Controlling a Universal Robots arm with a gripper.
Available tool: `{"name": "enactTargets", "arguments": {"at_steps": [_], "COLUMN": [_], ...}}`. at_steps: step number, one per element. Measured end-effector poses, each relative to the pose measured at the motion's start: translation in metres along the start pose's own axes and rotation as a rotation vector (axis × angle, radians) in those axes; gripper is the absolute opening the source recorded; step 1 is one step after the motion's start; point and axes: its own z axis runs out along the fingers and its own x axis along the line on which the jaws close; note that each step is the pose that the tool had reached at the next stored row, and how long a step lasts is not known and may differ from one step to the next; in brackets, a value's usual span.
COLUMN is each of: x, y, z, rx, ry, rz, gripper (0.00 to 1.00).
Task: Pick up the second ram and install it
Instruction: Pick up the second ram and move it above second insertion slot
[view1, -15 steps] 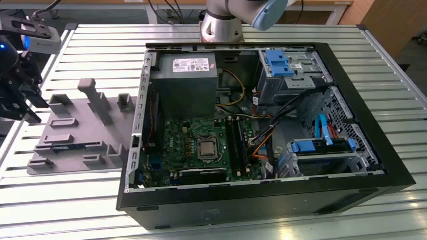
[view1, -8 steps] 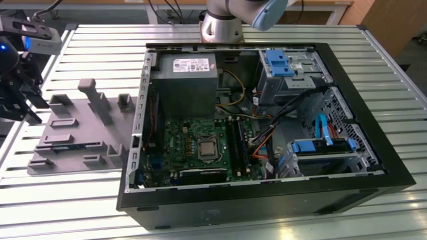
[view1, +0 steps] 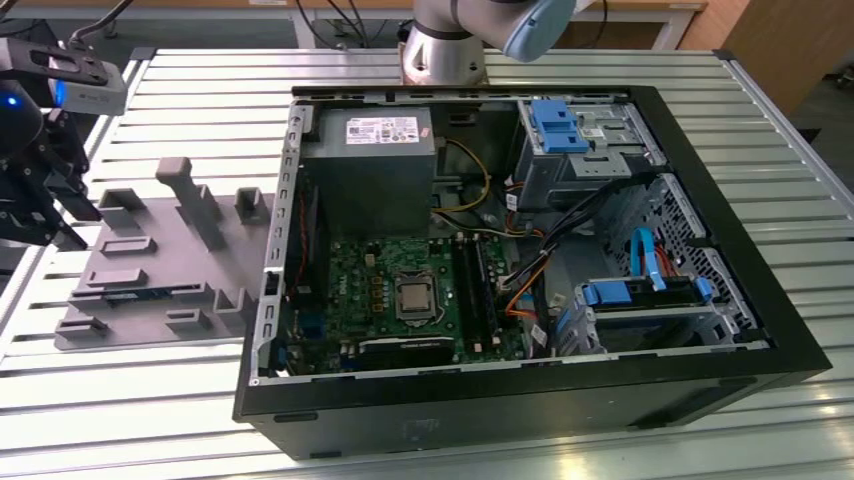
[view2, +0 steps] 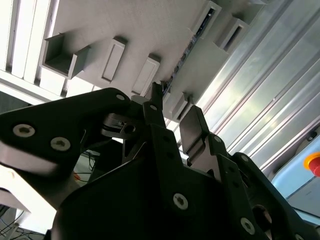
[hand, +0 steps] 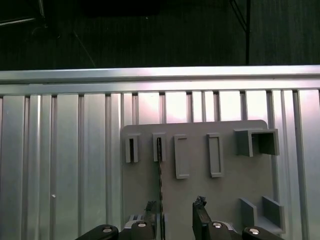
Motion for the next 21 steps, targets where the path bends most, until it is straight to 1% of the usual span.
{"name": "enactTargets", "arguments": {"at_steps": [12,21], "x": [0.0009,0.0013], "y": [-0.0006,-0.0008], "z": [0.0155,0.0173], "rx": [0.0001,0.0000], "ry": [0.0000,0.0000], "rz": [0.000,0.000], "gripper": [0.42,0.42]}}
